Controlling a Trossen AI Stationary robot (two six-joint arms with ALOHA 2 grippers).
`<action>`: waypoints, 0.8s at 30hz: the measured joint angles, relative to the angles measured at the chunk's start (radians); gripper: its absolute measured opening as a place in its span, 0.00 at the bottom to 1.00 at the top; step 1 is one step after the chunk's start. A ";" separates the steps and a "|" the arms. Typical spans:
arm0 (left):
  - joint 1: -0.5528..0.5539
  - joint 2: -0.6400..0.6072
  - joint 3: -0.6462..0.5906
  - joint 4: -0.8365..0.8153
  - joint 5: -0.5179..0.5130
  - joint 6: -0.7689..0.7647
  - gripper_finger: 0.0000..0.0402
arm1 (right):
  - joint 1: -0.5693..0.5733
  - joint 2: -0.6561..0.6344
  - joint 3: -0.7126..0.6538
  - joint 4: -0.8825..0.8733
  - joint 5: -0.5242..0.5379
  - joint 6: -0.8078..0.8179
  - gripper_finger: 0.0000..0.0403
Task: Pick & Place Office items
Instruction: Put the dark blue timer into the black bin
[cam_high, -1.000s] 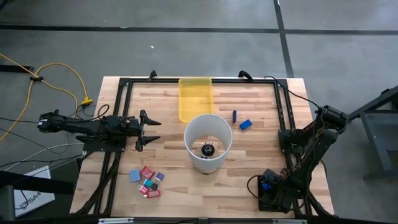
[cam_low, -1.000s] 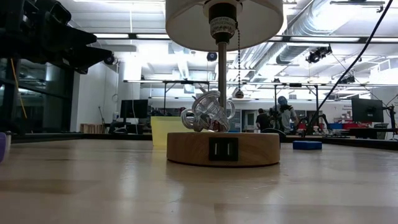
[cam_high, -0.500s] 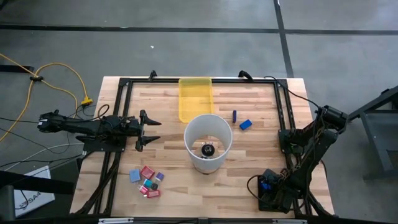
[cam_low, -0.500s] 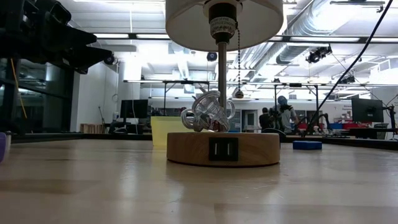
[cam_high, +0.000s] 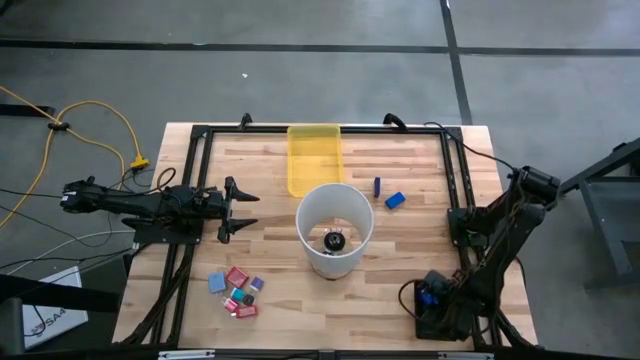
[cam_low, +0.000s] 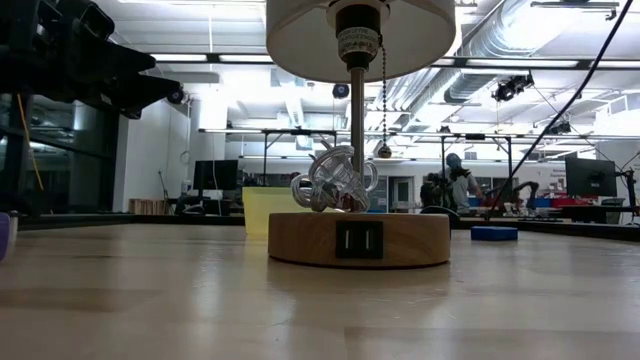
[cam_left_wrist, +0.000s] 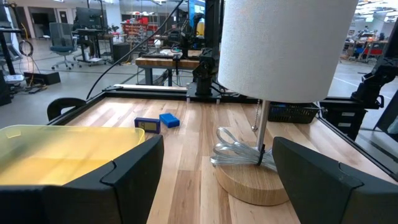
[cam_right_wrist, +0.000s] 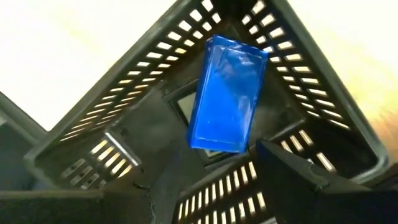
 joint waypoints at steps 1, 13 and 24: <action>0.000 0.000 0.000 0.000 0.000 0.000 0.73 | 0.000 -0.011 0.000 -0.003 0.001 0.000 0.48; 0.000 0.000 0.000 0.000 0.000 0.000 0.73 | 0.000 -0.154 0.000 -0.044 0.112 -0.004 0.48; 0.000 0.000 0.000 0.000 0.000 0.000 0.73 | -0.033 -0.157 0.000 -0.061 0.158 -0.004 0.48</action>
